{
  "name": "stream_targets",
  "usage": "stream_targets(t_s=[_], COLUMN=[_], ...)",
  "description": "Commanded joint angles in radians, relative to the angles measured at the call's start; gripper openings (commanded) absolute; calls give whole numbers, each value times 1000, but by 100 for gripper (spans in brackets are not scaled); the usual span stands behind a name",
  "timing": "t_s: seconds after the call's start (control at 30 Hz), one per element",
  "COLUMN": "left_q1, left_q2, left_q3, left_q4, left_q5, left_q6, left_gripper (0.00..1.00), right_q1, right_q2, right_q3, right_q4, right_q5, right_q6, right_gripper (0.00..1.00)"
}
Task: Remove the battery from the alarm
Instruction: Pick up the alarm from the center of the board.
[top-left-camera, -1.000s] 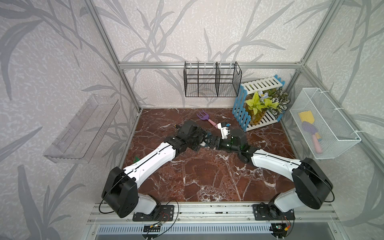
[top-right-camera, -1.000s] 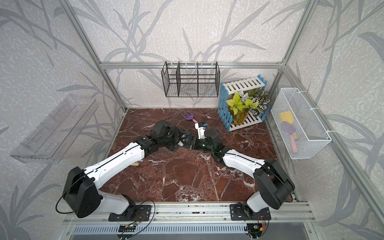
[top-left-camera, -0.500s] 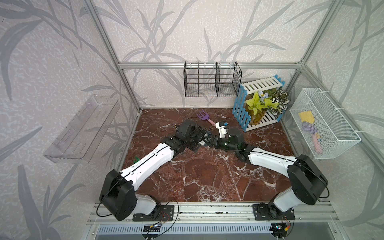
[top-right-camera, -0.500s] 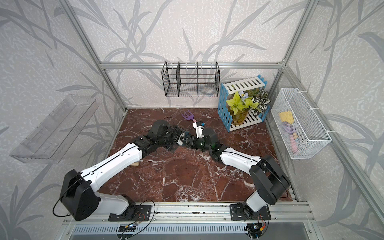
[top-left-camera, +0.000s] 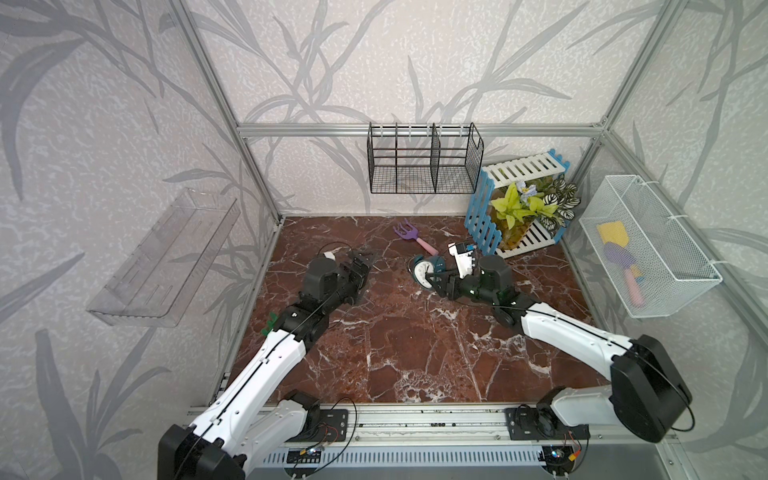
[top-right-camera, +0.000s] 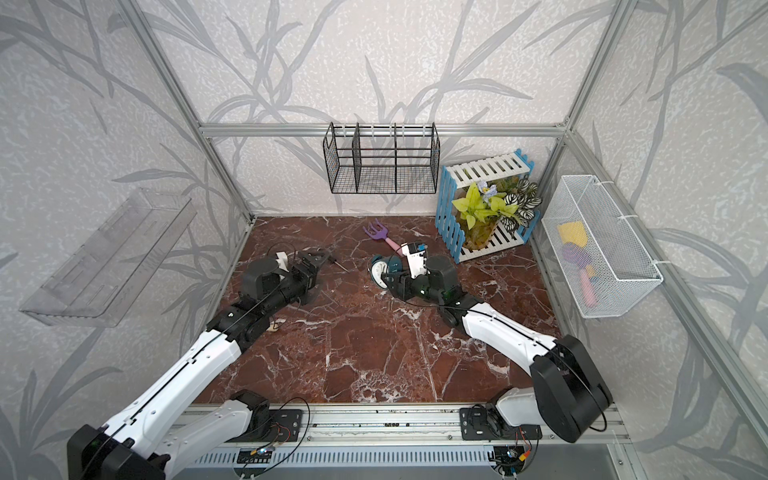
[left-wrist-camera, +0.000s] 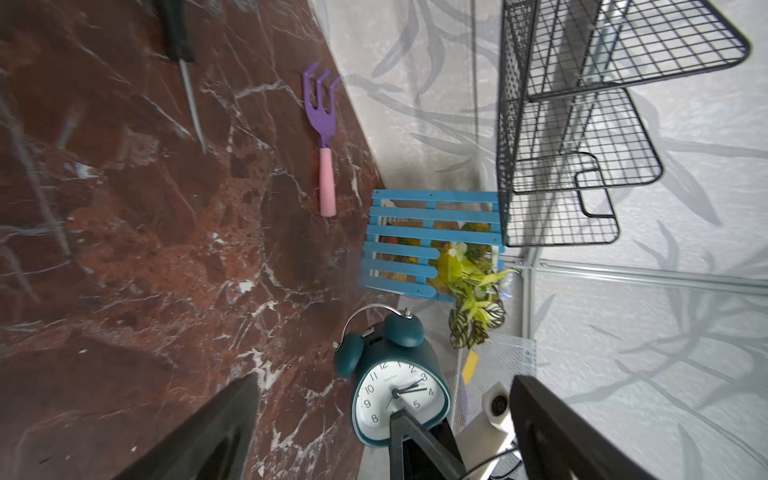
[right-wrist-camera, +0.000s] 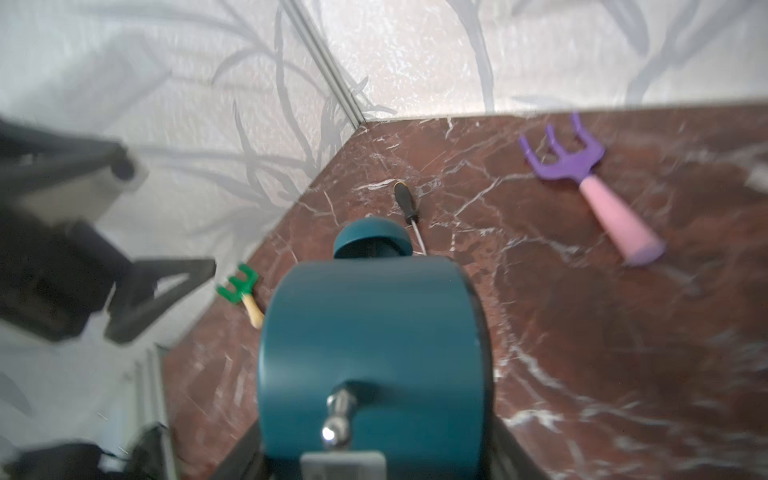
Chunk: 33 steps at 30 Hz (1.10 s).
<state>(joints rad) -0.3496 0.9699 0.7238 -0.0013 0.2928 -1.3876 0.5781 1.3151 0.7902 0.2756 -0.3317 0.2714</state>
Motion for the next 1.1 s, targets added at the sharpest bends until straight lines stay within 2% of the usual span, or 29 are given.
stream_targets(t_s=[0.0,0.13,0.23,0.33,0.43,0.57,0.67,0.77,1.07], left_q1=[8,9,-1,-11,-28,-67,-89,-104,-146], left_q2=[-4,64,109,138,169,226,278,314,397], left_q3=[-69,-30,-11,-13,3,23,23,17,46], left_q4=[378,432,440,488,490,506,590,679,666], left_q5=[212,384,460,494,522,552,565,559,560], left_q6=[-15,4,6,-23,-26,-35,-111,-188,-225], left_gripper=[98,98,98,97,99,100,100,100,100], right_q1=[6,8,14,56,77,100,113,122,190], right_q2=[-120,-193,-222,-244,-258,-259,-252,-244,-205], right_q3=[56,41,48,38,35,47,52,52,58], right_q4=[-78,-129,-166,-166,-178,-199,-186,-171,-88], right_q5=[33,84,111,199,232,252,277,283,331], right_q6=[-559,-988,-1141,-1301,-1410,-1514,-1569,-1586,-1598], right_gripper=[38,40,41,40,40,40,40,40,40])
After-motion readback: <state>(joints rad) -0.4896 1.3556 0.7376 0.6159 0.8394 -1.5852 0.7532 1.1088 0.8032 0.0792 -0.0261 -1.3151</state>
